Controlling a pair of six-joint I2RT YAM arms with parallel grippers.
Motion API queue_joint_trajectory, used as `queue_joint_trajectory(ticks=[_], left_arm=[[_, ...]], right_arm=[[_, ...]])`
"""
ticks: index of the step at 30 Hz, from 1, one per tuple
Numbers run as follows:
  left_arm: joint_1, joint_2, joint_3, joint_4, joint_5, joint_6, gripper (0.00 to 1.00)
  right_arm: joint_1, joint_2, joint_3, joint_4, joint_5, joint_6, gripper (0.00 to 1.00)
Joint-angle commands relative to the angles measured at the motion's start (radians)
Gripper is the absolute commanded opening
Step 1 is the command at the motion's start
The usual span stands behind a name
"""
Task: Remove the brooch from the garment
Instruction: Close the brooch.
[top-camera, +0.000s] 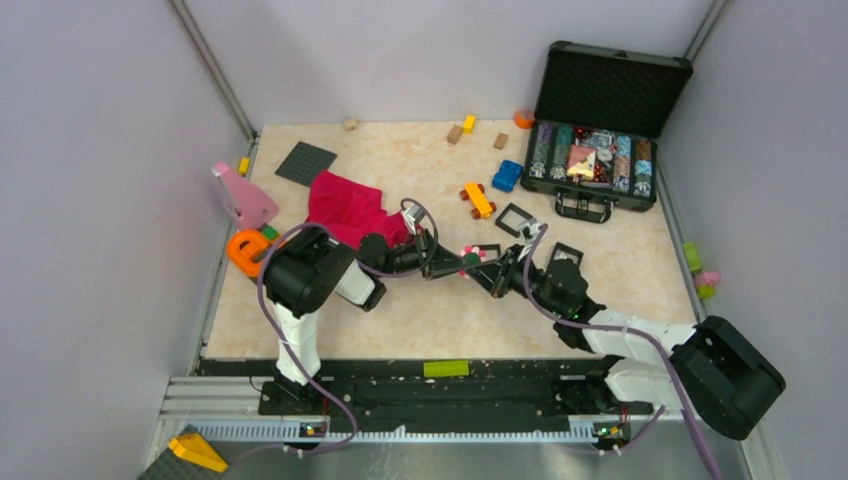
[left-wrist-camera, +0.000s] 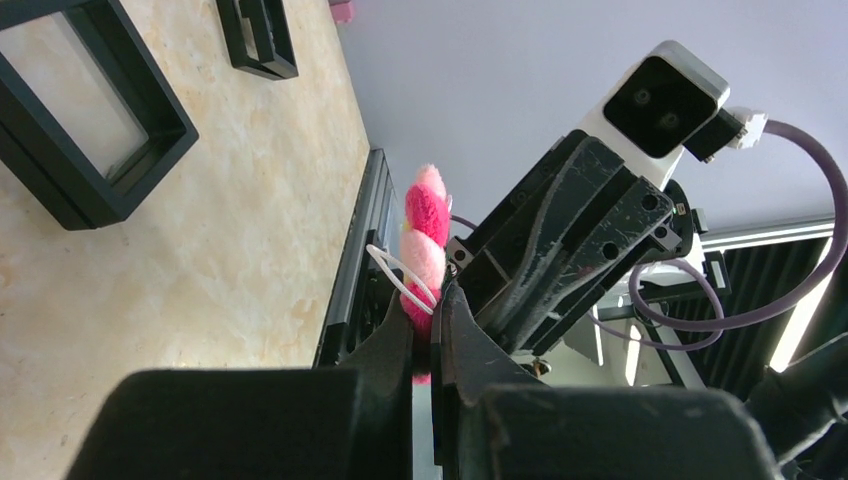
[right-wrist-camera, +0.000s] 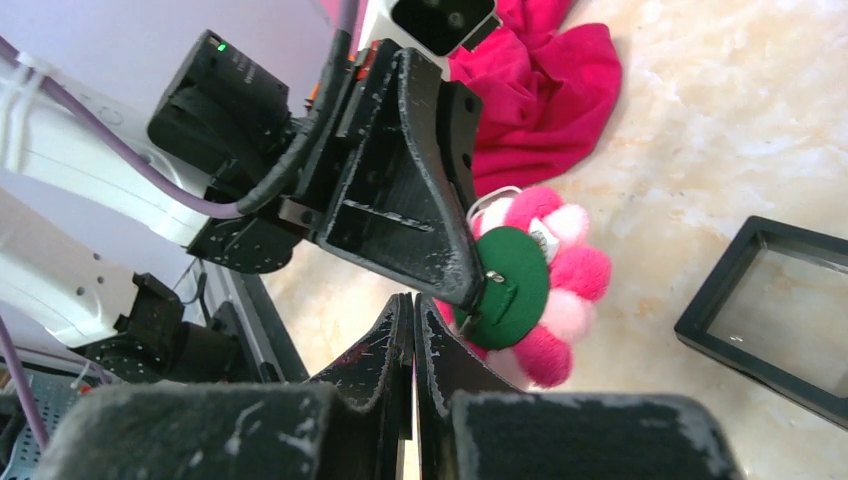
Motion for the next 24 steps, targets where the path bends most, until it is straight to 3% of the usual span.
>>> queue_joint_trajectory(ticks=[1, 11, 13, 18, 24], left_arm=[[-0.021, 0.007, 0.027, 0.107, 0.025, 0.016, 0.0], [-0.062, 0.032, 0.024, 0.102, 0.021, 0.012, 0.0], [-0.062, 0.032, 0.022, 0.104, 0.019, 0.008, 0.0], [-0.061, 0.028, 0.025, 0.088, 0.016, 0.014, 0.0], [-0.061, 0.007, 0.023, 0.062, 0.016, 0.027, 0.0]], right_arm=[[-0.034, -0.034, 0.053, -0.047, -0.061, -0.04, 0.0], [-0.088, -0.057, 0.117, -0.139, -0.189, -0.082, 0.0], [-0.101, -0.064, 0.112, -0.134, -0.215, -0.072, 0.04], [-0.132, -0.143, 0.127, -0.226, -0.258, -0.073, 0.25], [-0.235, -0.324, 0.063, -0.405, -0.328, -0.082, 0.58]])
